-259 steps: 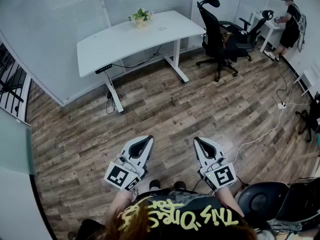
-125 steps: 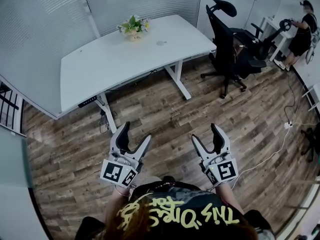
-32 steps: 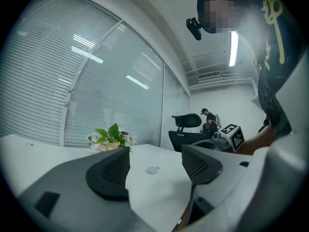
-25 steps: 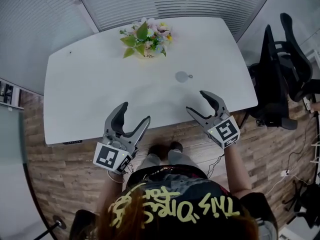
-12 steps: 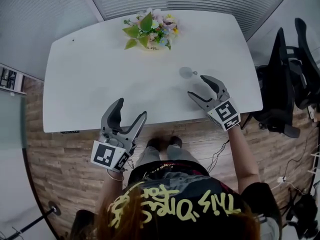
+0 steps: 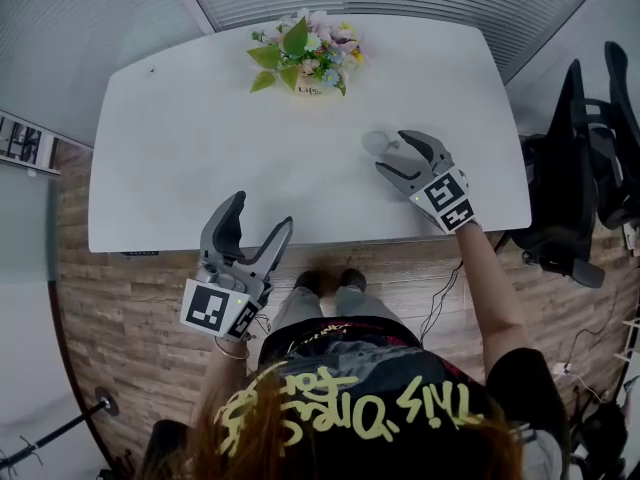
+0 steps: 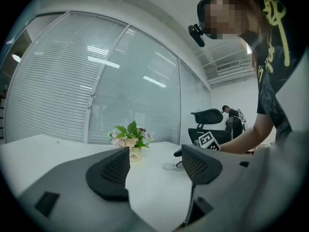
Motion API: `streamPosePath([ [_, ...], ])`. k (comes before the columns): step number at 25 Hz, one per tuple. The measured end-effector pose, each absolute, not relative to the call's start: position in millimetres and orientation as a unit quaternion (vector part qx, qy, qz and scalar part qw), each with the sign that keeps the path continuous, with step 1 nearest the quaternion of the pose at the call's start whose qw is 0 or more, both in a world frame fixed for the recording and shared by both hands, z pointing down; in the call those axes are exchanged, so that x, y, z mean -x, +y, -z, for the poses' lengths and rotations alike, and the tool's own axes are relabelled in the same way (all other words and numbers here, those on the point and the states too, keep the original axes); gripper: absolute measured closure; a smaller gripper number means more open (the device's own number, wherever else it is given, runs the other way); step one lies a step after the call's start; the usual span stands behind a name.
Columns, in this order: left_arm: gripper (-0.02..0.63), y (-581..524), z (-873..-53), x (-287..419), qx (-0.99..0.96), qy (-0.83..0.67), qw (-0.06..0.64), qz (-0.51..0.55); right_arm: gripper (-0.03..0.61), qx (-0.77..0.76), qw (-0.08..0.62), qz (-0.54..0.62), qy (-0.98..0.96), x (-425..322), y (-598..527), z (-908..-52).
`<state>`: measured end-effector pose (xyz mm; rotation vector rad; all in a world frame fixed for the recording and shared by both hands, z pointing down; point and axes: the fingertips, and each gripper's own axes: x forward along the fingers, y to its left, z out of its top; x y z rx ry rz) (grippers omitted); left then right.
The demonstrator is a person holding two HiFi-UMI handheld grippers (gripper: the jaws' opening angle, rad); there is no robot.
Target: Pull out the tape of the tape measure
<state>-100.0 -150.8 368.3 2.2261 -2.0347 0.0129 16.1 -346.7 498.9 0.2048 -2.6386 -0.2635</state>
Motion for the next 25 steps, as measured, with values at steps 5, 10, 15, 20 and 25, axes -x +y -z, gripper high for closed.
streamPosePath([
  [5, 0.29, -148, -367, 100, -0.727, -0.684, 0.06, -0.01, 0.273, -0.061, 0.256, 0.095, -0.96, -9, -355, -510],
  [10, 0.29, -149, -366, 101, -0.717, -0.694, 0.059, -0.006, 0.273, -0.044, 0.284, 0.094, -0.953, -2, -361, -519],
  [15, 0.29, -151, -365, 97, -0.715, -0.697, 0.058, -0.005, 0.275, -0.004, 0.331, 0.1, -0.938, -2, -354, -535],
  [20, 0.29, -149, -367, 88, -0.717, -0.695, 0.057, -0.013, 0.275, 0.009, 0.347, 0.067, -0.935, 0, -360, -537],
  [25, 0.29, -144, -363, 87, -0.71, -0.702, 0.052, -0.013, 0.284, 0.038, 0.37, 0.037, -0.927, 1, -361, -541],
])
